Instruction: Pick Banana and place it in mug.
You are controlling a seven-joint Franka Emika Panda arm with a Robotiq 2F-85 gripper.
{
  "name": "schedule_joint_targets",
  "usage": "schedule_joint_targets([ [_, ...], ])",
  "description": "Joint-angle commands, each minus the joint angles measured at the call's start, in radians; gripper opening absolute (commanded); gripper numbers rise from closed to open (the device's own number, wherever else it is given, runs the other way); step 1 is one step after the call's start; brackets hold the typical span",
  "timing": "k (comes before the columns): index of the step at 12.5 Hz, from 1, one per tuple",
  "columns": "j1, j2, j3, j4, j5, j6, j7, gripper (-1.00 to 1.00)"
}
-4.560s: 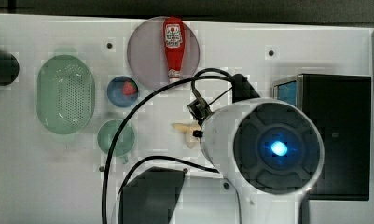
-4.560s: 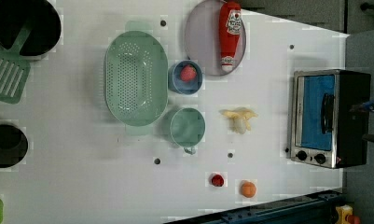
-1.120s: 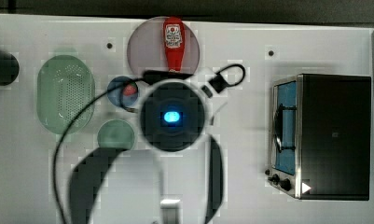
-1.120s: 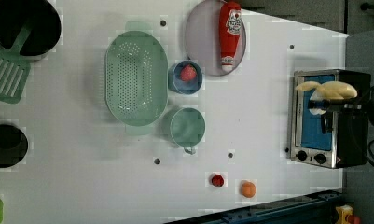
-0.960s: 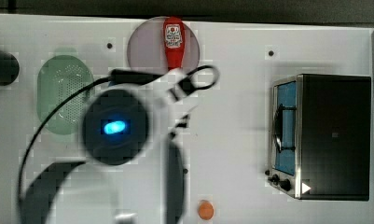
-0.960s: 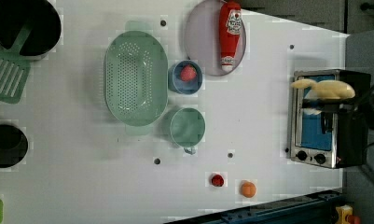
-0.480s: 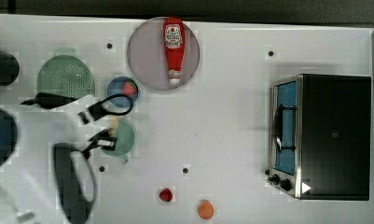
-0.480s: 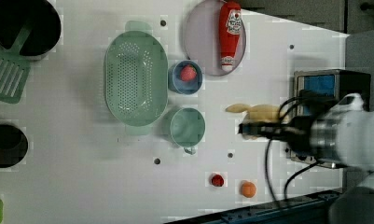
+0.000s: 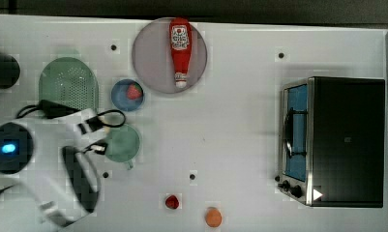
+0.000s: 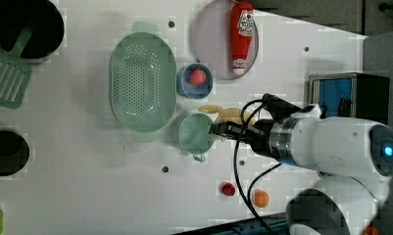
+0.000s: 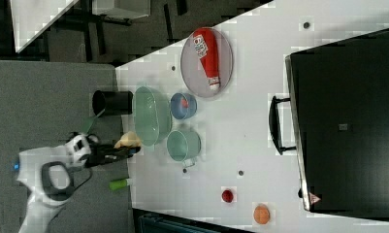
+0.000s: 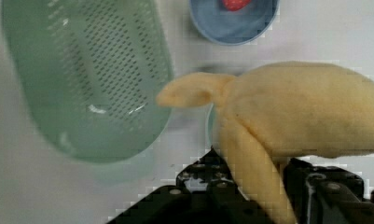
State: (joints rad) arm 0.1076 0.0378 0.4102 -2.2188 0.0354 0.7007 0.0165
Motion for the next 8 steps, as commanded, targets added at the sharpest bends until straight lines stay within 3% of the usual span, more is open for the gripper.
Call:
schedule_joint_targets([
  [1,-0.033,0.050,0.000,-0.049,-0.002,0.014,0.057,-0.30],
  [3,-0.034,0.067,-0.002,-0.060,-0.002,0.064,0.057,-0.29],
  [8,-0.034,0.066,-0.002,-0.072,-0.002,0.118,0.057,0.96],
])
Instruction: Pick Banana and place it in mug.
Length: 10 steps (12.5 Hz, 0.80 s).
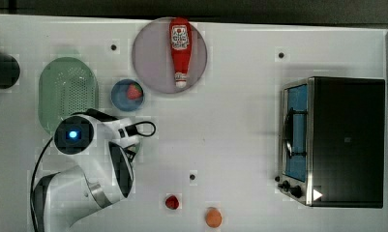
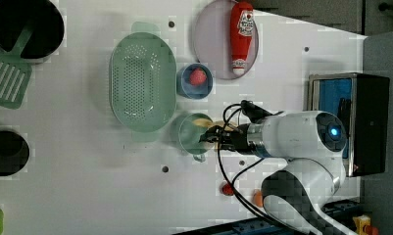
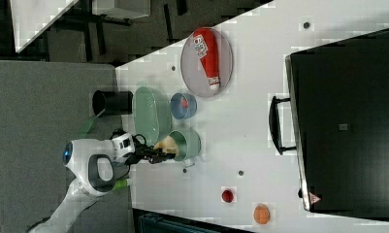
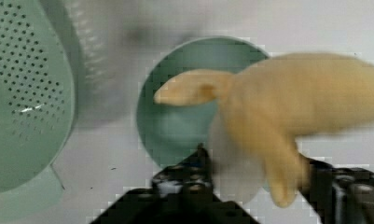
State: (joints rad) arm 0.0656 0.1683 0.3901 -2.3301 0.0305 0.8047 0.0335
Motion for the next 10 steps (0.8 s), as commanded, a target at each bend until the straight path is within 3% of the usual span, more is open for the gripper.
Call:
schedule_joint_targets([
  [1,0.007,-0.068,0.017,0.047,0.003,0.024,0.040,1.00],
  [6,-0.015,-0.177,-0.074,0.142,0.003,-0.072,0.062,1.00],
  [10,-0.033,-0.291,-0.243,0.333,-0.002,-0.421,0.058,1.00],
])
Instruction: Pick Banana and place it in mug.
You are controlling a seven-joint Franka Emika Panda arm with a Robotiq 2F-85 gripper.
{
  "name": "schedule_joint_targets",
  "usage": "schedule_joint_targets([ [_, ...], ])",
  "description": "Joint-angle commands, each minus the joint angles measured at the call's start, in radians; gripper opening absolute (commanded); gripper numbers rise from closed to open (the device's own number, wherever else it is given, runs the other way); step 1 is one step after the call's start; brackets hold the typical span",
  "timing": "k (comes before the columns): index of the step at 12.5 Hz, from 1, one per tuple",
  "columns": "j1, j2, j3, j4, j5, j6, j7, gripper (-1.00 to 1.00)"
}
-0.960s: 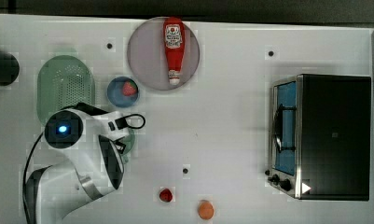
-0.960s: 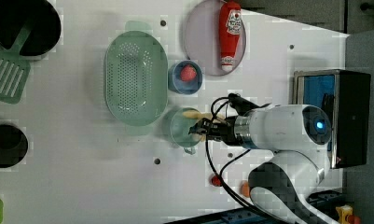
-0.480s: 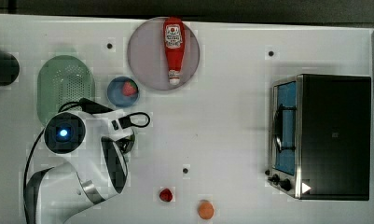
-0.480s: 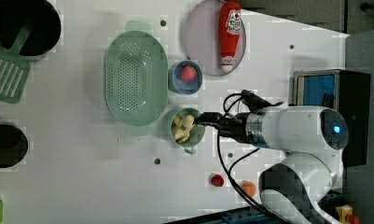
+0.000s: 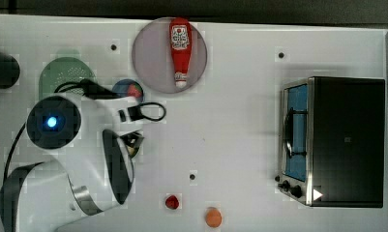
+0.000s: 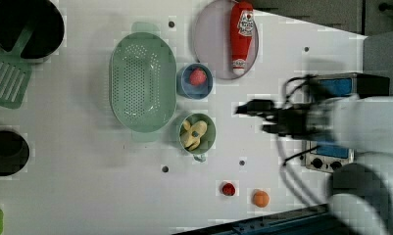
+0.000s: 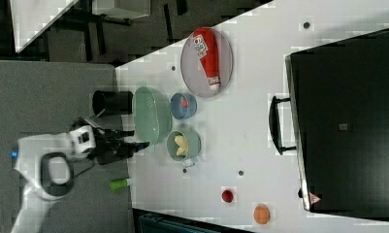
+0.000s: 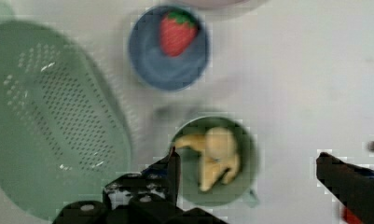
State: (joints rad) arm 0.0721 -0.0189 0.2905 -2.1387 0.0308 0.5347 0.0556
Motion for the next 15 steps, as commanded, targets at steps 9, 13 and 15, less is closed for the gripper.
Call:
schedule_joint_targets([
  [9,-0.046,-0.131,-0.373,0.394,-0.045,-0.515,0.031,1.00],
  [13,-0.046,-0.120,-0.374,0.388,-0.045,-0.488,0.031,1.00],
  [15,-0.046,-0.116,-0.374,0.388,-0.045,-0.488,0.031,1.00],
])
